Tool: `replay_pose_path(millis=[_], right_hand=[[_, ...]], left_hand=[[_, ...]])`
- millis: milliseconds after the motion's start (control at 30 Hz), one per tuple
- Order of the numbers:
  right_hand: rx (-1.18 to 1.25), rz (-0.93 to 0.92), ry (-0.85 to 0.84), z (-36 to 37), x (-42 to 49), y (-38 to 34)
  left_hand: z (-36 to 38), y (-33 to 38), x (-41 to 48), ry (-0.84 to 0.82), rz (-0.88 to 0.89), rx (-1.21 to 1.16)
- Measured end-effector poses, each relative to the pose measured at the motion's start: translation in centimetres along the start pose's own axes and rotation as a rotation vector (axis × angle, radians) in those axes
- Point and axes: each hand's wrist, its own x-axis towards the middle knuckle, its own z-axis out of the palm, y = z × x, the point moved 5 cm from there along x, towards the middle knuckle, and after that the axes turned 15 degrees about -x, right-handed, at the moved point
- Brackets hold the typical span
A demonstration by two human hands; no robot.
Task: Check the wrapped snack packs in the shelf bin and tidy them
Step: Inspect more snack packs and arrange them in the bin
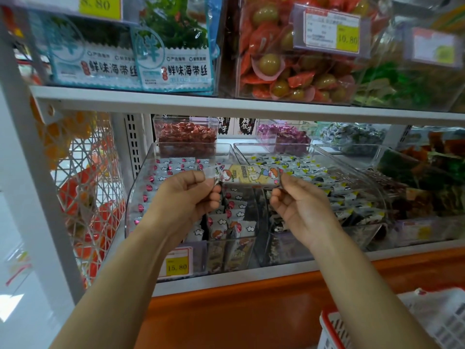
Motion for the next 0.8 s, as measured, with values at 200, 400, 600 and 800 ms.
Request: replay_pose_path(millis=[200,400,600,800], right_hand=[[-0.055,-0.101,-0.007,-0.24,0.03,-0.45],[-0.362,-0.265,0.007,-0.24,-0.04,-0.87],[-0.408,-0.336,-0.002,0.29,-0.53,-1.02],[-0.547,-0.415,0.026,0.29,-0.50,-0.95]], left_hand=[[-0.05,0.14,-0.16,0.014,0.001,-0.016],[-0.29,-0.22,-0.18,0.014,-0.001,0.035],[-0.68,-0.02,-0.07,0.049,0.040,0.144],[-0.12,0.16,-0.46,-0.054,0.034,0.283]])
